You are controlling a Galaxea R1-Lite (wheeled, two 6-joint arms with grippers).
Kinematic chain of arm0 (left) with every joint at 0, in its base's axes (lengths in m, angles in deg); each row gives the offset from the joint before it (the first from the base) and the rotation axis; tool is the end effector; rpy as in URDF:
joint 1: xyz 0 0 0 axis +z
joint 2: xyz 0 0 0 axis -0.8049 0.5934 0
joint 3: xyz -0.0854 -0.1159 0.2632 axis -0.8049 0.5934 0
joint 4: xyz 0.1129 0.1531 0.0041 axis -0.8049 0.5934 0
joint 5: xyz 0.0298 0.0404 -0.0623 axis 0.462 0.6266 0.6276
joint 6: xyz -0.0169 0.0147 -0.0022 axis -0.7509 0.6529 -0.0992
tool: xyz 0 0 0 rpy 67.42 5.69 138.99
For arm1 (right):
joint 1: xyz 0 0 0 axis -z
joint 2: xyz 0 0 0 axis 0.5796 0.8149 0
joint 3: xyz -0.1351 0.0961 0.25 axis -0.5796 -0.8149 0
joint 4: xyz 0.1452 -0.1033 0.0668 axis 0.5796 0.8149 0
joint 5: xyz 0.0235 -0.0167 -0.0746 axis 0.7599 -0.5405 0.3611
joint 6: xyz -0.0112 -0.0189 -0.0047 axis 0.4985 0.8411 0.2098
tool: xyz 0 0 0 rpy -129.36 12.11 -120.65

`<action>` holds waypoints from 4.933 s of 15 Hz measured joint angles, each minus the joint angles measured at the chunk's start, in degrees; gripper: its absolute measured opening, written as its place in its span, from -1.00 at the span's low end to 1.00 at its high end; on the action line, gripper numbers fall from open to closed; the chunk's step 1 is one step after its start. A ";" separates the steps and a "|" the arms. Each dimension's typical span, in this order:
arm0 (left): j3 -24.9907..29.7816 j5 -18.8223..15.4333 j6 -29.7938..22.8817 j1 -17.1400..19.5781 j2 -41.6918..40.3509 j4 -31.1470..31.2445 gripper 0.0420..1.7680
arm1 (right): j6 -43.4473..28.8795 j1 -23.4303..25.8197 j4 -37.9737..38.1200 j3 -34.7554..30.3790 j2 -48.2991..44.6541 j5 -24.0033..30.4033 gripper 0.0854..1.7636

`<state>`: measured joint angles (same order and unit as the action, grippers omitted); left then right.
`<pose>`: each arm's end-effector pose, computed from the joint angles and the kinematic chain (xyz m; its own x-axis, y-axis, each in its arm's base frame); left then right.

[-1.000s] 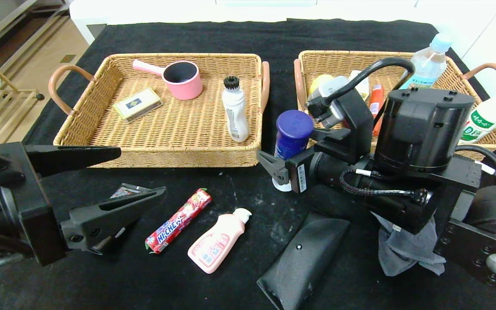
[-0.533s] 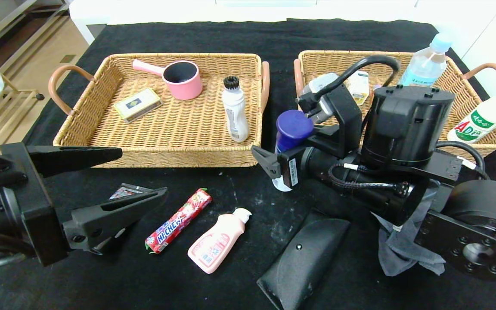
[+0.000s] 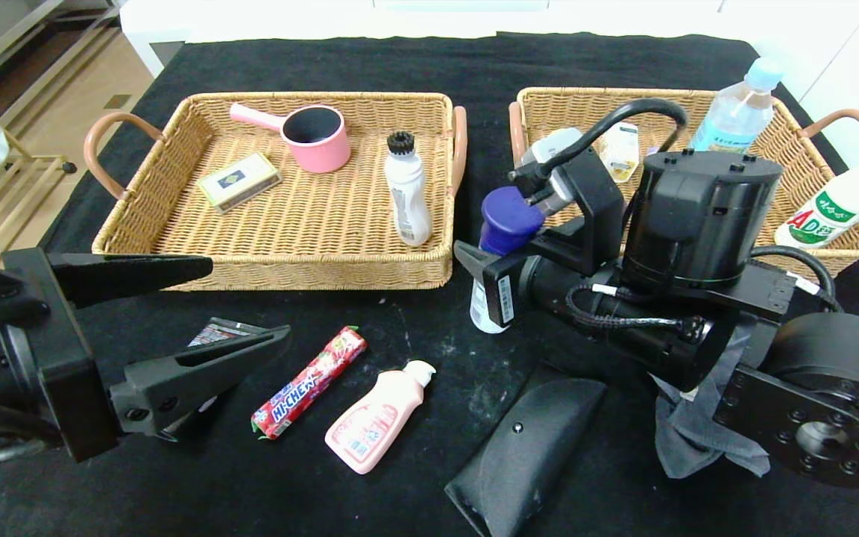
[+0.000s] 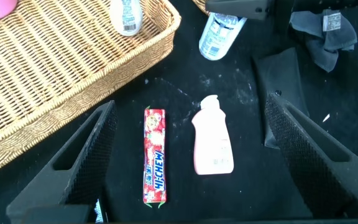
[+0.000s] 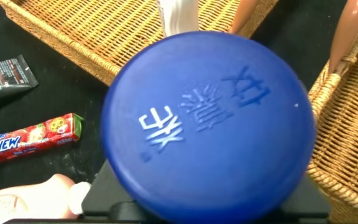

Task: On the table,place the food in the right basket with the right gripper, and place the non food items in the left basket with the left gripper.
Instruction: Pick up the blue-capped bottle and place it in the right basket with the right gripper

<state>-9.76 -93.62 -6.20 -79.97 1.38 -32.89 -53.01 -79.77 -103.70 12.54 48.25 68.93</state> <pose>0.1330 -0.0708 0.2809 0.7824 -0.5997 -0.1681 0.6213 0.7701 0.1446 0.2611 0.2508 0.2388 0.8061 0.5916 -0.0145 -0.5874 0.7968 -0.1416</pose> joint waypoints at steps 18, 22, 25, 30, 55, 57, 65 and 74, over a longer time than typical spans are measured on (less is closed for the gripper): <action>-0.15 0.09 -0.11 0.09 -0.12 0.00 0.94 | 0.79 -1.46 8.24 6.53 -3.16 -0.35 -0.10; -0.20 0.02 -0.18 0.09 -0.34 0.00 0.94 | 0.82 -1.10 12.87 13.42 -5.03 -3.33 -0.10; -0.20 0.02 -0.18 0.09 -0.41 0.00 0.94 | 0.82 1.57 15.23 16.59 -6.74 -4.02 -0.10; -0.28 0.07 -0.20 0.11 -0.56 0.00 0.94 | 0.79 8.06 17.09 19.07 -8.70 -4.06 -0.10; -0.20 0.02 -0.24 0.07 -0.39 0.00 0.94 | -7.03 36.12 16.35 8.95 -11.92 -3.61 -0.10; -0.13 0.02 -0.20 0.09 -0.44 0.00 0.94 | -7.09 36.25 16.26 8.66 -11.76 -3.63 -0.10; -0.11 0.00 -0.18 0.09 -0.34 0.00 0.94 | -7.17 36.72 14.29 7.52 -11.11 -3.54 0.13; -0.09 0.00 -0.18 0.09 -0.45 0.00 0.94 | -7.12 36.25 14.47 7.16 -11.13 -3.43 0.68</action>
<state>-9.85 -93.62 -6.38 -79.89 0.93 -32.89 -60.13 -43.51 -89.23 19.70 37.12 65.50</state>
